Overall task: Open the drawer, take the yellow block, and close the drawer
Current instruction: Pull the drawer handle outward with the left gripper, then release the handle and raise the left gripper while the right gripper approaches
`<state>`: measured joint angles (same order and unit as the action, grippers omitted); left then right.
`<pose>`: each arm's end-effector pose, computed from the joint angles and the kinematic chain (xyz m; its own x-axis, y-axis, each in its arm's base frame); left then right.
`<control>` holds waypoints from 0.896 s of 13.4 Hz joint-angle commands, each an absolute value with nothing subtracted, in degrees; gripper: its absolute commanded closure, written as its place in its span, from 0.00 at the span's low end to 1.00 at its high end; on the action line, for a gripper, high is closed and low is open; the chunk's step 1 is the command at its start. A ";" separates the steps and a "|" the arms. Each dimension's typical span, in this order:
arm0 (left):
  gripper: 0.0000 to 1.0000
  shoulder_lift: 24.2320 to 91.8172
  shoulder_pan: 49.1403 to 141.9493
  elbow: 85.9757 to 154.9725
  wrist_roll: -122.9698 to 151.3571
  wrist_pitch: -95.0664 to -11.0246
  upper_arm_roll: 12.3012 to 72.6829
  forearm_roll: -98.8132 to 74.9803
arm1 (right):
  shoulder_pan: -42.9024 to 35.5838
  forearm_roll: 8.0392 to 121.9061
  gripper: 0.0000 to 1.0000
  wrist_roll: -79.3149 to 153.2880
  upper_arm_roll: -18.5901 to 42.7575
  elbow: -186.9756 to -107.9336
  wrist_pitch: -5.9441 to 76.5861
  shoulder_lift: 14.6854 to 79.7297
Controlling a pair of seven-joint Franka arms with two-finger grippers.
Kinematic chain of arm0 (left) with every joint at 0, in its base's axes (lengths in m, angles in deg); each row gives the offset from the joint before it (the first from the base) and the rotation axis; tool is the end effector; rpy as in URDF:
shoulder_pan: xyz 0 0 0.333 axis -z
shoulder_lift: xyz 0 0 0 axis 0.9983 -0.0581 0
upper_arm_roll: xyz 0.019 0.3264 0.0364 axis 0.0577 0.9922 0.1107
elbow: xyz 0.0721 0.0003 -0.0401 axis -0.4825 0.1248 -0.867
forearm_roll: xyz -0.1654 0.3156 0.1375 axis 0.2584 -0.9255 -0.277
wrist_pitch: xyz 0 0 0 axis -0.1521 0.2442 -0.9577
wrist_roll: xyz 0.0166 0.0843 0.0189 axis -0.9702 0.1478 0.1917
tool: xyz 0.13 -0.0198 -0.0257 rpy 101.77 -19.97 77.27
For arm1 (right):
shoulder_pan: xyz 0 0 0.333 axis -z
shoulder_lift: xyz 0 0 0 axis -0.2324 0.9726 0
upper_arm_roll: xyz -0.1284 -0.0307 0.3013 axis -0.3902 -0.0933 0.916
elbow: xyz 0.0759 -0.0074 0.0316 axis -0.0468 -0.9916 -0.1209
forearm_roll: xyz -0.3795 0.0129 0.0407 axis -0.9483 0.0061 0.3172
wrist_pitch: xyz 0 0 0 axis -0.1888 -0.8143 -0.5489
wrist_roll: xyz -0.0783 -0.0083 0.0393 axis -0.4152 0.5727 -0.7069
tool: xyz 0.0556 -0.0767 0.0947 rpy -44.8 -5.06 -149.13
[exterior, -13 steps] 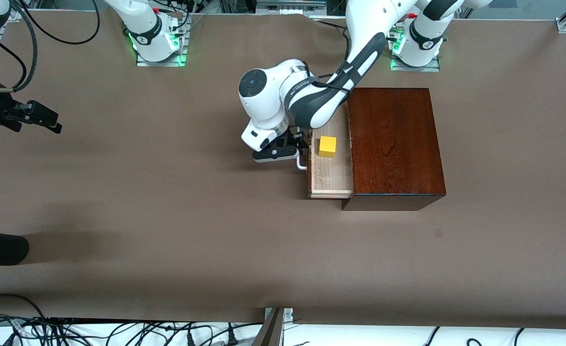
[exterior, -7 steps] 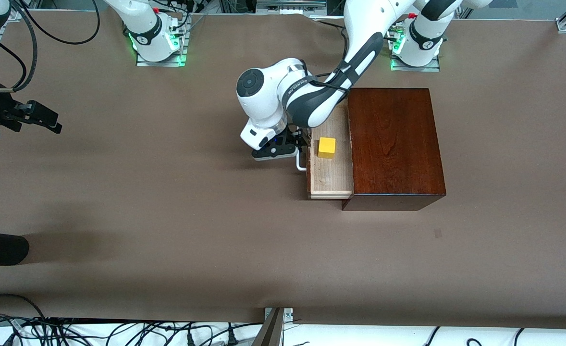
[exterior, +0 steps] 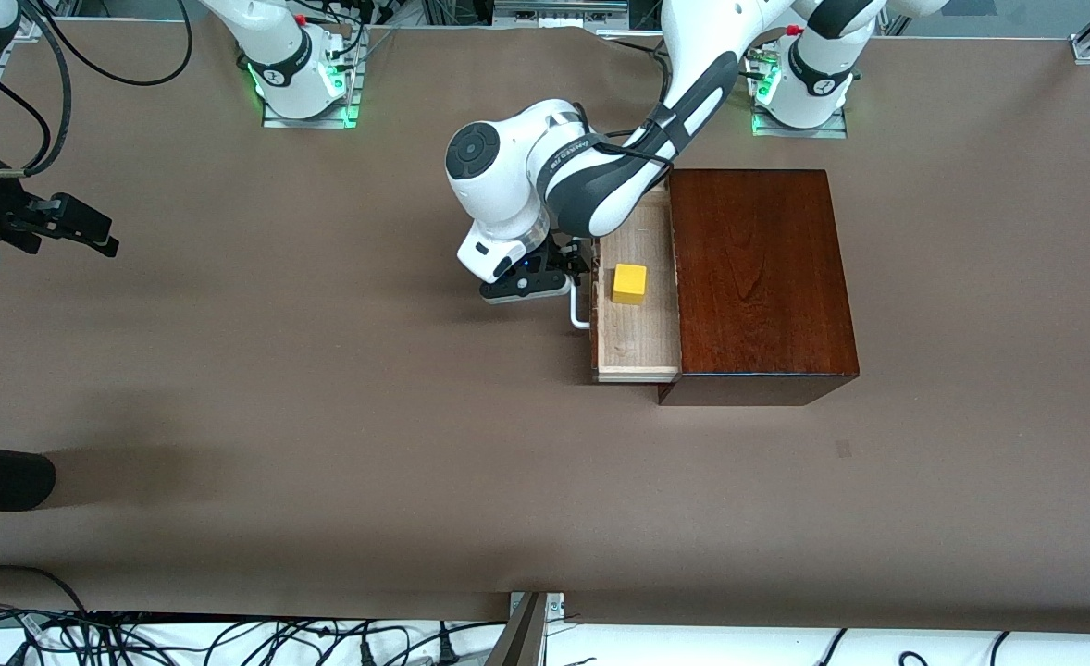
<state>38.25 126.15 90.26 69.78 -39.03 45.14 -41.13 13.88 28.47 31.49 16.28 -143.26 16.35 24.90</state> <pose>0.4857 -0.5428 0.2883 0.9972 0.0685 0.0311 0.0737 -0.9724 -0.2213 0.5581 -0.0155 0.5713 0.9992 -0.0385 0.0100 -0.0384 -0.9992 -0.0071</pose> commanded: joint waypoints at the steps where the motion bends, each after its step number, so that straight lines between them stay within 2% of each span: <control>1: 0.00 36.98 126.84 87.21 68.39 -37.48 45.61 -39.46 | 13.70 28.57 0.00 31.69 17.26 -142.21 15.33 24.71; 7: 0.00 42.41 126.14 83.08 68.83 -29.15 45.17 -28.57 | 13.70 29.27 0.00 31.43 25.08 -141.07 13.74 24.62; 12: 0.00 54.09 113.95 88.51 64.97 -24.83 44.91 -23.12 | 13.70 29.45 0.00 31.34 30.62 -141.07 13.74 24.80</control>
<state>48.12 119.60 83.00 68.10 -25.70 45.36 -26.17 13.31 28.56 31.53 28.93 -141.87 14.84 24.78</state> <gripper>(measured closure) 0.000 0.000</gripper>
